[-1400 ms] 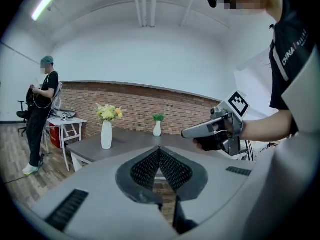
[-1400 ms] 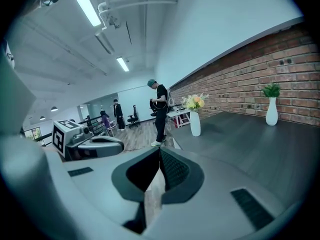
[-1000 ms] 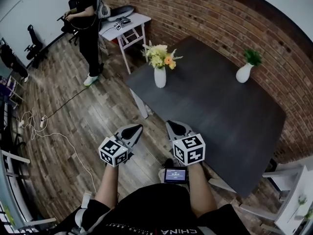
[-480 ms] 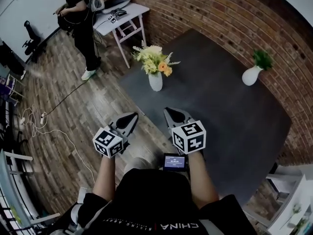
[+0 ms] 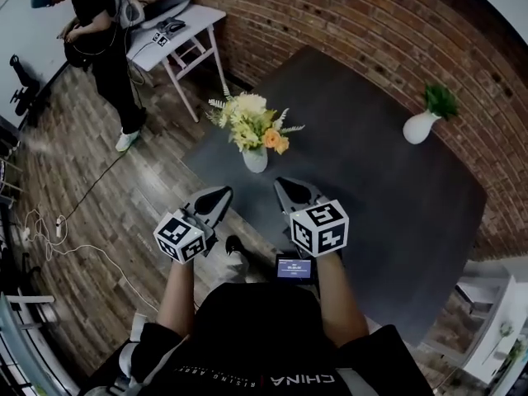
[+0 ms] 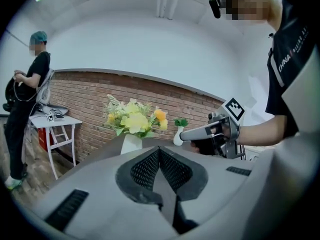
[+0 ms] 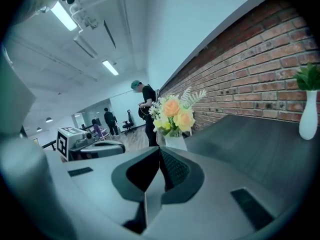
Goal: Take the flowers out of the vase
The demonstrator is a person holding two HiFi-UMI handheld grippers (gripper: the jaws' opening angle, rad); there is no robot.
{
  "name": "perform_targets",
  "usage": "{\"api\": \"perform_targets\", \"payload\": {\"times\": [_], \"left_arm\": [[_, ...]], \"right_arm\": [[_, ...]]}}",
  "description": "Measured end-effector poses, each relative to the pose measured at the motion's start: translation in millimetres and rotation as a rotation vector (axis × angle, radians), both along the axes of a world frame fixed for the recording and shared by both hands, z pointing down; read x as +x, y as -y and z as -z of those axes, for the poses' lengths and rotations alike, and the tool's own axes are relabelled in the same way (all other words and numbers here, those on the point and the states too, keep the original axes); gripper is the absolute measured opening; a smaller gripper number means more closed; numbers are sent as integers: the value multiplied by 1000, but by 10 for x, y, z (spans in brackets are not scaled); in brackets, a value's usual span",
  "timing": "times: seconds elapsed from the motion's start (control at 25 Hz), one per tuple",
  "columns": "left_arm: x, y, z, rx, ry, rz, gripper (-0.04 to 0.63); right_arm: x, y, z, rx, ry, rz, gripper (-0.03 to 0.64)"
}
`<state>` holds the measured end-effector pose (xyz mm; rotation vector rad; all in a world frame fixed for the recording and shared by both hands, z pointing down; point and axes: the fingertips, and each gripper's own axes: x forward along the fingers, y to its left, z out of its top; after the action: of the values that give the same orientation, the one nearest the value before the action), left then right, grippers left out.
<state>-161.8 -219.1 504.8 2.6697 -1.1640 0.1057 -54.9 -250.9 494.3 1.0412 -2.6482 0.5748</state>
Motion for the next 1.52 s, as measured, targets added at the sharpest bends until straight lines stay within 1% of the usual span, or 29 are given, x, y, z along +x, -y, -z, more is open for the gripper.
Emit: {"api": "perform_targets", "payload": {"times": [0.12,0.24,0.4,0.52,0.6,0.76,0.92,1.0,1.04,1.16,1.2,1.24,1.32,1.36,1.4,1.44,1.48,1.52], "left_arm": [[-191,343,-3,-2,-15,-38,4],[-322,639,-38,-10,4,-92,5],[-373,886,-156,-36,48,-154,5],[-297,971,-239,-53,48,-176,5],[-251,1039,-272,-61,45,-173,5],[-171,1085,-295,-76,35,-137,5],[-215,1150,-331,-89,19,-81,5],[-240,1163,-363,-98,24,-69,8],[-239,1170,-381,-103,33,-73,30],[-204,1188,-439,-116,57,-100,200],[-177,1192,-463,-119,67,-111,236],[-139,1203,-489,-121,76,-122,263],[-44,1259,-537,-120,90,-135,273],[7,1306,-561,-116,95,-134,295],[60,1360,-583,-110,100,-132,341],[115,1417,-602,-104,105,-130,359],[168,1472,-616,-96,109,-129,370],[215,1522,-626,-88,111,-127,370]], "right_arm": [[-229,280,84,13,9,-18,6],[-369,488,73,18,-42,-54,6],[-364,585,-37,-9,-51,-109,6],[-307,639,-68,-19,-53,-116,6],[-264,688,-54,-20,-52,-103,6],[-118,713,-63,-32,-43,-74,6],[-101,747,-85,-29,-27,-48,6],[-127,755,-97,-27,-17,-22,8],[-135,767,-97,-25,-11,-8,8],[-122,830,-81,-15,-5,15,8],[-117,838,-83,-16,-7,27,9],[-118,838,-92,-21,-9,44,50],[-131,831,-113,-32,-9,78,115],[-141,834,-122,-36,-5,87,138],[-153,844,-132,-40,-1,93,163],[-169,860,-143,-44,2,98,197],[-189,879,-154,-46,3,104,232],[-212,898,-164,-47,5,112,249]]}}
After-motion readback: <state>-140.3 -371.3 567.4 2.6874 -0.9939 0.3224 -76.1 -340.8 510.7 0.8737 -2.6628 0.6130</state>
